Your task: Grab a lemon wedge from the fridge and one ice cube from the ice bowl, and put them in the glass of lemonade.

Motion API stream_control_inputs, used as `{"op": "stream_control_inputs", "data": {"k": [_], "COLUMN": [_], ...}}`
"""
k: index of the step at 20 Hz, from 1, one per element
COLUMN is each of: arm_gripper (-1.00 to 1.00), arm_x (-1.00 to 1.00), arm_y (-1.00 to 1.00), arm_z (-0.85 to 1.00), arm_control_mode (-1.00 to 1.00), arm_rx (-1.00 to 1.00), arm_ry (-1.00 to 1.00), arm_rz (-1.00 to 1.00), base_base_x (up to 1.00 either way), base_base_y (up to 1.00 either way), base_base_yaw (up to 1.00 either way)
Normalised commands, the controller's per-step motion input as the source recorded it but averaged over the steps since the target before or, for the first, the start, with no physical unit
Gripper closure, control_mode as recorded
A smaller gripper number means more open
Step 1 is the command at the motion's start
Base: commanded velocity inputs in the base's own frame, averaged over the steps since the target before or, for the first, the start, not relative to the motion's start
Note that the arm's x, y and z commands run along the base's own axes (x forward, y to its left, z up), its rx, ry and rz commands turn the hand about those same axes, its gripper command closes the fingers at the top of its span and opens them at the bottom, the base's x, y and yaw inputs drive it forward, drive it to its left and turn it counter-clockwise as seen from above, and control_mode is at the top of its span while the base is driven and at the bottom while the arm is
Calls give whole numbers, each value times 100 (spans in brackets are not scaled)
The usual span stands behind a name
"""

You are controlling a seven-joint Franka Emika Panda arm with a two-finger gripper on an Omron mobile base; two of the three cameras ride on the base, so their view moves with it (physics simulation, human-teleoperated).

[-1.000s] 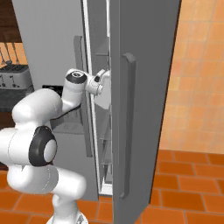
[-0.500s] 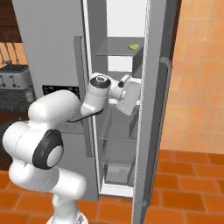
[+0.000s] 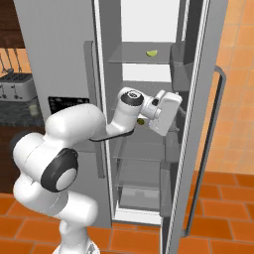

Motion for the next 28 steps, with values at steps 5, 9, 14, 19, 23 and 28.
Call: {"op": "stream_control_inputs", "data": {"k": [5,9,14,19,23,28], "arm_gripper": [-100,-100,-100,-100,-100,-100], "arm_x": [-12,-24,-27,-21,-21,-9], "arm_y": [-17,5,34,68,85,88], "arm_z": [0,6,15,9,21,27], "arm_control_mode": [-100,-100,-100,-100,-100,-100], "arm_rx": [0,0,0,2,3,6], "arm_ry": [-7,-8,-17,-25,-27,-26], "arm_rz": [0,0,1,5,8,13], "base_base_x": [0,0,0,0,0,0], "base_base_y": [0,0,0,0,0,0], "base_base_yaw": [0,0,0,0,0,0]}}
